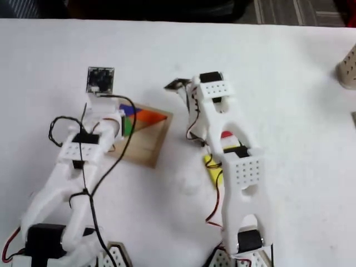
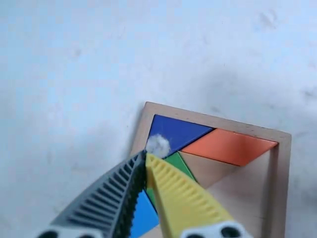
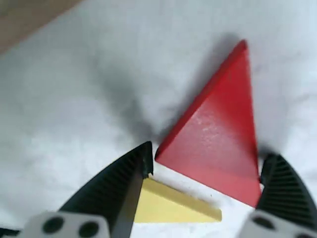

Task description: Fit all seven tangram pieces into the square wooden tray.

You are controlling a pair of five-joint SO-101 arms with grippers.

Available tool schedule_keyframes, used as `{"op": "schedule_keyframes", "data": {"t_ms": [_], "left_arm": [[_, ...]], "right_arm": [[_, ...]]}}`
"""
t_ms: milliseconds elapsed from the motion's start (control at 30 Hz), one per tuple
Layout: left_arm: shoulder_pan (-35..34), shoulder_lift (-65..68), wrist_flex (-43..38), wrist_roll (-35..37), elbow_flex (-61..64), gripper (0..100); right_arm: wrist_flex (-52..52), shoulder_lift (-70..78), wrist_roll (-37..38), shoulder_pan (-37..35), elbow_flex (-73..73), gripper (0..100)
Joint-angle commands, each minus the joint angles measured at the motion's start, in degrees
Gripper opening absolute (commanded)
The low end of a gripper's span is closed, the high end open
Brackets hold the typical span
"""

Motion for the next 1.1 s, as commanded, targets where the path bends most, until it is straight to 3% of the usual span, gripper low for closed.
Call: {"op": "schedule_keyframes", "data": {"t_ms": [0, 367, 600, 967, 1067], "left_arm": [[-0.7, -2.8, -1.5, 0.2, -0.4, 2], [-1.6, -2.8, -1.5, 0.2, -0.4, 2], [-1.7, -2.8, -1.5, 0.2, -0.4, 2], [-1.7, -2.8, -1.5, 0.2, -0.4, 2], [-1.7, -2.8, -1.5, 0.1, -0.4, 2]], "right_arm": [[-2.4, -0.4, -1.9, 0.0, -1.5, 33.4], [-3.8, 1.1, -1.6, 1.1, -1.9, 32.9], [-3.8, 1.2, -1.6, 1.7, -1.9, 14.2], [-3.8, 0.7, -1.8, 2.3, -1.9, 13.8], [-1.0, -1.1, -1.5, 2.9, -3.3, 18.2]]}}
